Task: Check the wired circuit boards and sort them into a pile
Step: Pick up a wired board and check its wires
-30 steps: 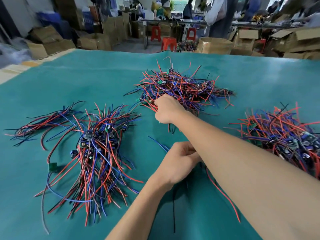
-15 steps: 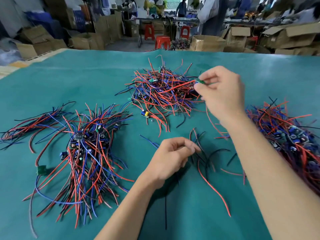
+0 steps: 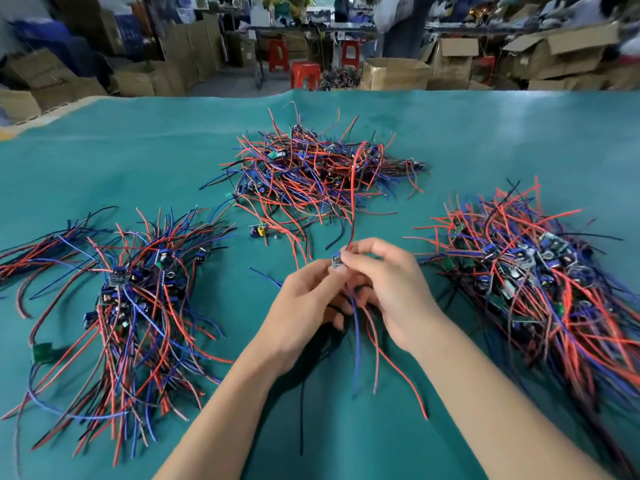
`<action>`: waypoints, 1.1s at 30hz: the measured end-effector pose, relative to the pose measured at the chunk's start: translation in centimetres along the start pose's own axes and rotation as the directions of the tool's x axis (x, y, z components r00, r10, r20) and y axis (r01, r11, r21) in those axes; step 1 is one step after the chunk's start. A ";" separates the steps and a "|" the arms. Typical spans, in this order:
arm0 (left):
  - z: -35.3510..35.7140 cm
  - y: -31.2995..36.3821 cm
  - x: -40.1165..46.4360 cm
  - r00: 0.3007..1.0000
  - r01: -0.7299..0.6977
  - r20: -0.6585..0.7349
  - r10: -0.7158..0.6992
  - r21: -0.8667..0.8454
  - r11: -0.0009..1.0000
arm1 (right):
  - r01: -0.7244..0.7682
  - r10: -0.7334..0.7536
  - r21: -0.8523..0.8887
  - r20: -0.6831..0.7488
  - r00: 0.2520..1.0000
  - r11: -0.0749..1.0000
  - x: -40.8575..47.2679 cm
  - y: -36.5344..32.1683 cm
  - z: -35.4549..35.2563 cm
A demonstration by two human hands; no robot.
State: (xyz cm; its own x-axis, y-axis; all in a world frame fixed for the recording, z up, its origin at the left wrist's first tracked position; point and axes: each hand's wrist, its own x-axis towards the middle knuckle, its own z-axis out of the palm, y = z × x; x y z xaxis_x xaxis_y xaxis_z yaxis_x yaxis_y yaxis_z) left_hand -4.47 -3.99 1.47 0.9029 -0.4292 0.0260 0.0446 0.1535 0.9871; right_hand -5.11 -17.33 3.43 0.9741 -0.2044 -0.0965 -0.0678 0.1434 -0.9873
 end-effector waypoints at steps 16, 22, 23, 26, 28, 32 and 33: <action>-0.7 -0.1 0.0 0.996 0.029 0.084 -0.029 -0.003 1.000 | 0.160 -0.211 -0.259 -0.181 0.961 0.953 1.5 1.4 -1.3; -0.7 -0.1 0.0 0.978 0.047 0.201 -0.052 0.026 0.999 | 0.229 -0.335 -0.291 -0.398 0.854 0.929 2.5 1.4 -2.3; -0.7 -0.1 0.0 0.975 0.044 0.218 -0.049 0.027 0.999 | 0.239 -0.365 -0.321 -0.424 0.829 0.916 2.6 1.2 -2.5; -0.8 -0.1 0.0 0.967 0.048 0.250 -0.056 0.036 0.998 | 0.265 -0.471 -0.440 -0.466 0.749 0.858 2.6 0.8 -3.4; -0.9 -0.1 0.1 0.962 0.039 0.268 -0.051 0.050 0.998 | 0.315 -0.588 -0.548 -0.441 0.678 0.775 2.5 0.5 -4.1; -1.0 -0.3 0.2 0.958 0.041 0.282 -0.047 0.030 0.999 | 0.347 -0.751 -0.738 -0.318 0.578 0.579 2.1 0.3 -4.7; -1.0 -0.3 0.2 0.958 0.039 0.285 -0.046 0.029 0.999 | 0.353 -0.753 -0.736 -0.315 0.578 0.578 2.0 0.2 -4.7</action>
State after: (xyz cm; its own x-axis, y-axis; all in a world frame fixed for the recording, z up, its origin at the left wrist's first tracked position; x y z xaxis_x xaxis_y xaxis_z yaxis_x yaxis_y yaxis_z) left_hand -3.87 -3.23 1.03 0.7409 -0.6712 0.0245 0.0675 0.1107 0.9916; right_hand -4.17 -22.31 2.39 0.5462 -0.5310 0.6479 0.1457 -0.7014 -0.6977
